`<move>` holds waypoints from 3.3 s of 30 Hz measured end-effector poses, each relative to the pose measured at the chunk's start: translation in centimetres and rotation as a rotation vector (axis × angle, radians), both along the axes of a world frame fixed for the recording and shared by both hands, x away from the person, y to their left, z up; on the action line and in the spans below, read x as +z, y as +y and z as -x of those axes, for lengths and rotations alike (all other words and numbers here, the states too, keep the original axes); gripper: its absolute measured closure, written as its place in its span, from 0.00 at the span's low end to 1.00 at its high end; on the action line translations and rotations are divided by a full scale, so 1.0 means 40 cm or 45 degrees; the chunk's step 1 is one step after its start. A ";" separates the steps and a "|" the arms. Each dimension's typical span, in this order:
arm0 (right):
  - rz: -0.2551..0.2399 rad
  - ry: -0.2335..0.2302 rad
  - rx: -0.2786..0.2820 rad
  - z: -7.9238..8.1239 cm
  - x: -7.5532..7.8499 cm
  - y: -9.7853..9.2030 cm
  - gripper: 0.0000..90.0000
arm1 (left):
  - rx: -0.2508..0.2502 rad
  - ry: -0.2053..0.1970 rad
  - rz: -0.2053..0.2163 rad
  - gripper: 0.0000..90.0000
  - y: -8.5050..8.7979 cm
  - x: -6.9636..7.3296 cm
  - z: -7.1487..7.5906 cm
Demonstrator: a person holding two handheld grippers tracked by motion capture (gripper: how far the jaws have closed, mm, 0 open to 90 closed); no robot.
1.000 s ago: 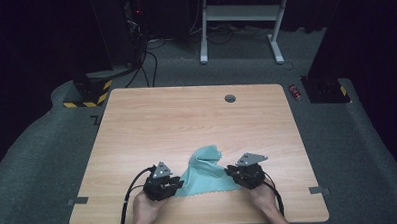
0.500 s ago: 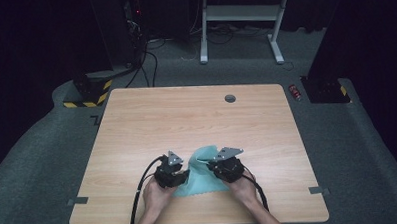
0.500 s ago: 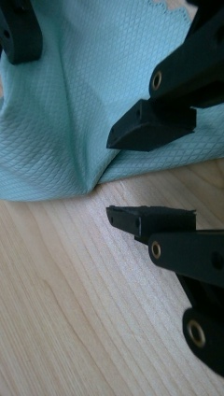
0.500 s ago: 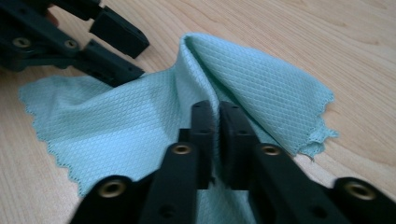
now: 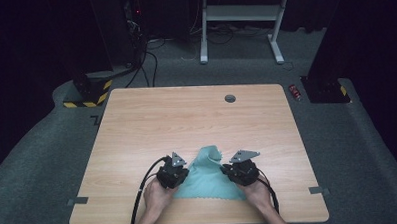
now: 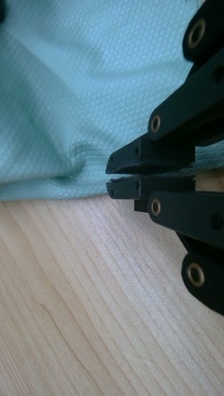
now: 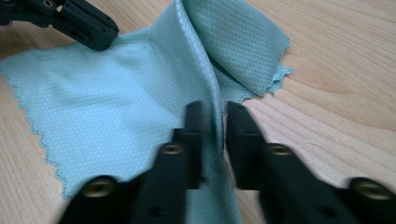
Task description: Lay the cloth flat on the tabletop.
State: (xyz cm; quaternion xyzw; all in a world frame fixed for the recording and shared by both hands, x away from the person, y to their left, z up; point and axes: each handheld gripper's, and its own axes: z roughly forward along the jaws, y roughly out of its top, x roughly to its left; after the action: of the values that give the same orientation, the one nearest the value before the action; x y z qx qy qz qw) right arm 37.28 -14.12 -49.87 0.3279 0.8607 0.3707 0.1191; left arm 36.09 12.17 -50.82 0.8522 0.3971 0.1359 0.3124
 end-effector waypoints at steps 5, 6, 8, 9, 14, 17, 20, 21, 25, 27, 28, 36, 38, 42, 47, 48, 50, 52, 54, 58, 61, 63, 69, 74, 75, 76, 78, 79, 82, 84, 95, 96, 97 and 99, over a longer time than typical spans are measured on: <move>-0.046 -0.040 0.008 -0.012 0.028 0.038 0.70 | -0.008 -0.003 0.001 0.99 0.000 0.000 -0.001; -0.047 -0.030 0.027 -0.021 0.028 0.050 0.77 | -0.011 -0.004 -0.001 0.99 0.002 0.002 -0.001; -0.037 -0.021 0.055 -0.030 0.023 0.065 0.93 | -0.008 -0.011 0.010 0.99 0.008 0.006 0.001; -0.032 -0.028 0.069 -0.032 0.018 0.071 0.98 | -0.003 -0.008 0.020 1.00 0.011 0.009 0.002; -0.030 -0.057 0.073 -0.013 0.020 0.051 0.99 | 0.014 -0.017 0.010 1.00 0.038 0.029 0.020; -0.011 -0.021 0.079 -0.004 0.011 0.034 0.93 | 0.004 0.017 0.029 1.00 0.044 0.028 0.028; -0.004 -0.009 0.075 0.003 0.008 0.031 0.79 | 0.012 -0.003 0.050 0.94 0.047 0.028 0.020; -0.029 -0.013 0.067 0.002 0.012 0.026 0.75 | 0.045 -0.019 0.069 0.87 0.047 0.030 0.016; -0.148 -0.084 -0.022 -0.003 0.039 0.001 0.73 | 0.132 -0.134 0.051 0.73 0.038 0.051 -0.013; -0.131 -0.070 -0.048 -0.020 0.048 0.002 0.72 | 0.133 -0.117 0.074 0.71 0.028 0.054 -0.037; -0.114 -0.062 -0.050 -0.028 0.048 0.005 0.70 | 0.125 -0.098 0.072 0.70 0.020 0.052 -0.049; -0.031 0.036 -0.092 -0.093 -0.008 0.054 0.68 | 0.100 -0.009 0.028 0.60 -0.027 0.013 -0.092; -0.051 0.048 -0.097 -0.097 -0.014 0.061 0.70 | 0.100 0.012 0.027 0.59 -0.031 0.010 -0.096; -0.021 0.068 -0.061 -0.105 -0.034 0.078 0.82 | 0.090 0.011 -0.011 0.60 -0.042 0.005 -0.099; -0.019 0.062 -0.008 -0.101 -0.040 0.085 1.00 | 0.066 0.021 -0.033 0.66 -0.046 0.006 -0.098; -0.019 0.044 0.003 -0.097 -0.037 0.084 1.00 | 0.059 0.025 -0.039 0.68 -0.047 0.008 -0.098; -0.036 0.024 0.006 -0.089 -0.027 0.080 1.00 | 0.040 0.026 -0.036 0.74 -0.048 0.008 -0.097; -0.051 0.006 0.007 -0.087 -0.018 0.074 1.00 | 0.029 0.027 -0.029 0.79 -0.050 0.007 -0.096; -0.068 0.013 -0.023 -0.091 -0.014 0.066 0.92 | 0.029 0.030 -0.029 0.79 -0.050 0.007 -0.098; -0.083 0.045 -0.079 -0.103 -0.024 0.053 0.75 | 0.044 0.030 -0.028 0.73 -0.047 0.007 -0.101; -0.055 0.048 -0.099 -0.104 -0.034 0.050 0.71 | 0.030 0.024 -0.039 0.74 -0.049 0.008 -0.099; -0.045 0.054 -0.103 -0.102 -0.040 0.049 0.70 | 0.018 0.006 -0.058 0.76 -0.053 0.008 -0.095; -0.028 0.037 -0.083 -0.101 -0.051 0.056 0.84 | -0.012 0.010 -0.061 0.84 -0.058 0.009 -0.093; -0.003 0.018 -0.068 -0.100 -0.052 0.057 1.00 | -0.051 -0.019 -0.080 0.97 -0.066 0.008 -0.087; 0.001 0.020 -0.075 -0.098 -0.051 0.057 1.00 | -0.051 -0.023 -0.084 0.98 -0.066 0.009 -0.085; 0.005 0.010 -0.073 -0.097 -0.050 0.056 1.00 | -0.051 -0.030 -0.073 0.98 -0.063 0.009 -0.085; -0.017 -0.007 -0.080 -0.093 -0.044 0.047 1.00 | -0.048 -0.031 -0.050 0.99 -0.055 0.014 -0.084; -0.026 -0.012 -0.086 -0.091 -0.040 0.044 1.00 | -0.040 -0.039 -0.041 0.99 -0.052 0.019 -0.082; -0.054 -0.052 -0.098 -0.086 -0.019 0.030 1.00 | -0.027 -0.067 -0.029 0.99 -0.039 0.032 -0.080; -0.076 -0.082 -0.107 -0.085 -0.008 0.021 1.00 | -0.015 -0.082 -0.032 0.99 -0.031 0.038 -0.079; -0.105 -0.051 -0.108 -0.094 -0.012 0.023 0.78 | 0.042 -0.091 0.005 0.94 0.005 0.034 -0.080; -0.107 -0.043 -0.105 -0.097 -0.015 0.030 0.75 | 0.049 -0.100 0.007 0.90 0.007 0.034 -0.084; -0.113 -0.032 -0.101 -0.102 -0.017 0.038 0.73 | 0.061 -0.101 0.015 0.88 0.007 0.034 -0.089; -0.121 0.001 -0.107 -0.109 -0.021 0.053 0.70 | 0.077 -0.093 0.031 0.82 0.008 0.033 -0.100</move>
State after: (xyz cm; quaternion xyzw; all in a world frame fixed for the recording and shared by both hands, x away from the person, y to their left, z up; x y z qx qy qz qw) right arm 41.65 -12.00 -50.71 0.3691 0.8277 0.4058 0.1185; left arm 40.09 12.49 -49.51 0.8304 0.4125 0.1716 0.3328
